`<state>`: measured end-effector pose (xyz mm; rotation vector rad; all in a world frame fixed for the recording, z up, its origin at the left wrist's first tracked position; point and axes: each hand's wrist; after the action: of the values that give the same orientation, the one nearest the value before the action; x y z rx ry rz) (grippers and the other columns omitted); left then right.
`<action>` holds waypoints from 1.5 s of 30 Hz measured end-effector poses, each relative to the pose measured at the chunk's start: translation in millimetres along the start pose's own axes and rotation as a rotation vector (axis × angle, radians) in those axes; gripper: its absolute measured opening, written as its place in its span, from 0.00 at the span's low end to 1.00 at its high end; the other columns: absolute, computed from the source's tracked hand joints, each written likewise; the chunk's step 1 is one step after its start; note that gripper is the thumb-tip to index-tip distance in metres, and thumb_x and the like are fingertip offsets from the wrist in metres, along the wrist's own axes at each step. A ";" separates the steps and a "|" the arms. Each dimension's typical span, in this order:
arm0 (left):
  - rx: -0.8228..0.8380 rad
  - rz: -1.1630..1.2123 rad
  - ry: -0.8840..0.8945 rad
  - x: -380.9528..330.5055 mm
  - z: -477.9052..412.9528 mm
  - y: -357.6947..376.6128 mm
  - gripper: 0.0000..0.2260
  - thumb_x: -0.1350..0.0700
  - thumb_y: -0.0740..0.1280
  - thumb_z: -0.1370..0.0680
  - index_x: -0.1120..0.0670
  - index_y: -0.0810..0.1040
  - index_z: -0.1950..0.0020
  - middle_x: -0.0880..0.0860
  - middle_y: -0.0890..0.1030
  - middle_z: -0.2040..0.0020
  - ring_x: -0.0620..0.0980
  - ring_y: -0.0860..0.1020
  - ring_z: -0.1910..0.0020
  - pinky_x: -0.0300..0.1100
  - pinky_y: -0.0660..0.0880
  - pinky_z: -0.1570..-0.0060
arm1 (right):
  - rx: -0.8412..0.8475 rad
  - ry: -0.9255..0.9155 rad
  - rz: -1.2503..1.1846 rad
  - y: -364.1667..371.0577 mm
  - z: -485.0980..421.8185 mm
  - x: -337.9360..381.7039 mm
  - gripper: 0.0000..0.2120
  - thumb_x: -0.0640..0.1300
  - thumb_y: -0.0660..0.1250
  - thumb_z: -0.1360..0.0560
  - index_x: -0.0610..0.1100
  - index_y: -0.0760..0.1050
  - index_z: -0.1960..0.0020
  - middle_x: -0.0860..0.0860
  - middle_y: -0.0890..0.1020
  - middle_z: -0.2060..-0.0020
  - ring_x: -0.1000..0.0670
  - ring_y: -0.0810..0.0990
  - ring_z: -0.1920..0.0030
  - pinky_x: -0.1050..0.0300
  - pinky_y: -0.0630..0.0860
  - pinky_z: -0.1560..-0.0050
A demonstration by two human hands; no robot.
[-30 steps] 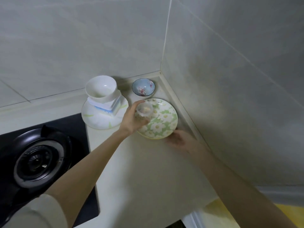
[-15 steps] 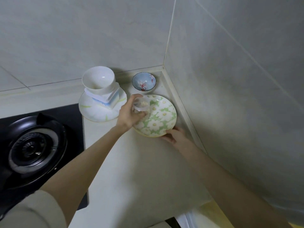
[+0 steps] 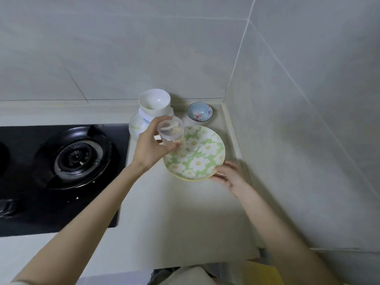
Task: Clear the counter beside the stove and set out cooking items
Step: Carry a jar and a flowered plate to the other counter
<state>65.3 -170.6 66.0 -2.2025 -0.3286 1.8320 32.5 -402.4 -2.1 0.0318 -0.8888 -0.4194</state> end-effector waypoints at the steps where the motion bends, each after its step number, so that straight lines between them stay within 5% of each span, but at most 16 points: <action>1: -0.034 0.013 -0.009 -3.8 9.8 -5.6 0.26 0.58 0.78 0.33 0.45 0.73 0.39 0.38 0.77 0.44 0.38 0.77 0.46 0.33 0.77 0.53 | 0.030 -0.008 0.015 0.5 5.7 1.5 0.12 0.26 0.64 0.28 0.36 0.71 0.48 0.41 0.81 0.60 0.46 0.82 0.64 0.49 0.83 0.61; 3: -0.117 0.027 -0.024 -12.9 35.4 -21.0 0.26 0.58 0.79 0.33 0.46 0.74 0.39 0.39 0.78 0.45 0.38 0.77 0.47 0.34 0.77 0.53 | 0.124 -0.020 0.051 5.4 20.8 1.3 0.15 0.27 0.65 0.27 0.35 0.71 0.42 0.40 0.82 0.60 0.46 0.84 0.64 0.52 0.83 0.65; 9: -0.277 0.027 -0.036 -23.6 101.5 -64.2 0.28 0.57 0.80 0.35 0.43 0.74 0.39 0.43 0.79 0.42 0.48 0.79 0.44 0.51 0.80 0.50 | 0.342 -0.046 0.190 33.4 59.5 -3.4 0.09 0.29 0.65 0.26 0.37 0.76 0.49 0.44 0.84 0.64 0.49 0.84 0.66 0.57 0.81 0.66; 18: -0.605 -0.060 -0.100 -39.0 228.4 -164.5 0.28 0.55 0.80 0.35 0.45 0.74 0.38 0.45 0.80 0.42 0.48 0.81 0.46 0.47 0.80 0.51 | 0.672 0.016 0.430 133.9 127.1 -50.3 0.17 0.32 0.65 0.25 0.34 0.71 0.37 0.42 0.82 0.55 0.50 0.84 0.65 0.59 0.80 0.67; 25: -0.842 -0.105 -0.159 -47.7 365.1 -255.2 0.27 0.59 0.79 0.34 0.46 0.75 0.40 0.47 0.80 0.44 0.48 0.80 0.46 0.36 0.78 0.58 | 0.861 0.076 0.569 228.1 214.3 -131.6 0.15 0.32 0.67 0.26 0.37 0.75 0.39 0.43 0.84 0.57 0.49 0.84 0.63 0.59 0.80 0.67; 31: -1.027 -0.151 -0.255 -56.0 500.6 -329.9 0.28 0.49 0.79 0.39 0.41 0.75 0.42 0.47 0.82 0.47 0.47 0.82 0.53 0.39 0.79 0.58 | 1.041 0.122 0.625 301.6 310.5 -221.2 0.15 0.32 0.67 0.26 0.35 0.76 0.40 0.44 0.84 0.57 0.50 0.85 0.62 0.60 0.80 0.66; 39: -1.338 -0.180 -0.336 -65.5 673.9 -399.2 0.28 0.57 0.80 0.35 0.42 0.74 0.39 0.49 0.81 0.45 0.45 0.81 0.50 0.37 0.80 0.55 | 1.219 0.233 0.692 381.0 435.9 -338.6 0.12 0.31 0.65 0.26 0.34 0.75 0.42 0.39 0.82 0.46 0.45 0.82 0.49 0.56 0.83 0.61; 42: -1.509 -0.172 -0.360 -68.7 733.5 -416.1 0.29 0.56 0.80 0.35 0.42 0.74 0.38 0.49 0.81 0.47 0.40 0.80 0.52 0.31 0.76 0.58 | 1.263 0.273 0.767 410.3 481.7 -383.3 0.11 0.32 0.66 0.26 0.35 0.76 0.43 0.39 0.83 0.47 0.47 0.83 0.51 0.59 0.81 0.64; 45: -1.648 -0.168 -0.396 -68.1 783.6 -433.1 0.29 0.54 0.80 0.36 0.40 0.74 0.39 0.52 0.82 0.50 0.43 0.81 0.54 0.35 0.76 0.54 | 1.346 0.296 0.837 437.4 522.1 -424.2 0.11 0.32 0.67 0.26 0.37 0.77 0.44 0.40 0.84 0.50 0.47 0.83 0.53 0.57 0.82 0.61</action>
<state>-721.6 255.4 139.5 -2.1384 -2.7599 2.0561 -449.2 231.0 100.0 0.8983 -0.6723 0.9899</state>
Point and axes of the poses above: each hand's wrist, its own z-axis away from the middle knuckle, its own y-axis out of the palm, x = y × z
